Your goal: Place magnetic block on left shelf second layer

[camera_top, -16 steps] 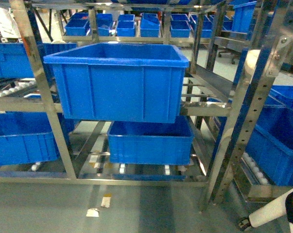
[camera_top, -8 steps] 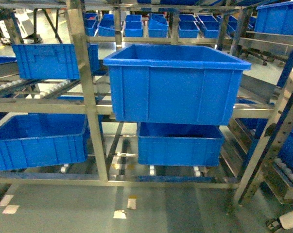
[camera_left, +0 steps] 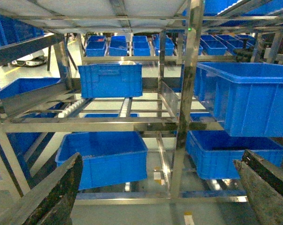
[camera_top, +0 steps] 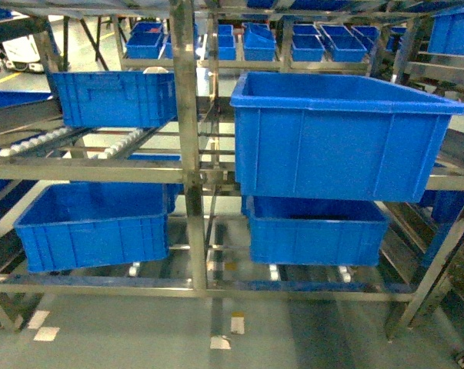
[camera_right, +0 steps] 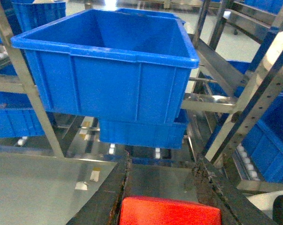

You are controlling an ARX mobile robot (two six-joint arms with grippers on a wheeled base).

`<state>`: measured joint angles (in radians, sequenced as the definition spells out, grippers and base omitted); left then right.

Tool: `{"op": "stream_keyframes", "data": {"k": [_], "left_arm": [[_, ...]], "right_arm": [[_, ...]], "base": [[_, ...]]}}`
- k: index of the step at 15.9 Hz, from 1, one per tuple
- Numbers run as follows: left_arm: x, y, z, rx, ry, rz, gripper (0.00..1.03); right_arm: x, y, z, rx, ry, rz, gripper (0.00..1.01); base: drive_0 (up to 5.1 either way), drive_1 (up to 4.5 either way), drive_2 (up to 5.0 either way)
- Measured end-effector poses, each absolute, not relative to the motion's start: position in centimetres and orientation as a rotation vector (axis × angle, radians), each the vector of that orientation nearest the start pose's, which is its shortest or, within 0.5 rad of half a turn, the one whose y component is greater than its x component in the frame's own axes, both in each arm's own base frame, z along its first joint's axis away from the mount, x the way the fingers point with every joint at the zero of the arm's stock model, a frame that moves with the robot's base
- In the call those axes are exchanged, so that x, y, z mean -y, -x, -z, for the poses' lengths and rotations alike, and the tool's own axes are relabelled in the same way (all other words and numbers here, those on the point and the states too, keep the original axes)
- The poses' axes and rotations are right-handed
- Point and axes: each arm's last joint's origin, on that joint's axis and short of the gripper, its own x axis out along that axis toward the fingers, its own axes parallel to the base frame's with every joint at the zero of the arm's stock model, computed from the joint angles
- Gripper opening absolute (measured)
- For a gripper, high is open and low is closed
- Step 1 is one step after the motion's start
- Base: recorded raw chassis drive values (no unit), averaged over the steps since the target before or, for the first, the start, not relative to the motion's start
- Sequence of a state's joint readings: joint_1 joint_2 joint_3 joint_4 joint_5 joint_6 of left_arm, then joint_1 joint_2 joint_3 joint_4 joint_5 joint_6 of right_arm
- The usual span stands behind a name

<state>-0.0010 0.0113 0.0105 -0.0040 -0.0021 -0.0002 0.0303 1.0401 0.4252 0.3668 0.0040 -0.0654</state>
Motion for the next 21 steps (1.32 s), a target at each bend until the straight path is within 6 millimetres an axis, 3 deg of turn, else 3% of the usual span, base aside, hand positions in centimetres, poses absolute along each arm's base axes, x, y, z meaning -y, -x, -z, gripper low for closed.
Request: {"op": "stream_keyframes", "data": {"k": [21], "left_arm": [[0.01, -9.78, -16.53, -0.01, 0.0, 0.0, 0.98]], "right_arm": [[-0.67, -21.51, -21.54, -0.243, 0.069, -0.036, 0.34]], "base": [[-0.1, 4.02, -4.3]]}}
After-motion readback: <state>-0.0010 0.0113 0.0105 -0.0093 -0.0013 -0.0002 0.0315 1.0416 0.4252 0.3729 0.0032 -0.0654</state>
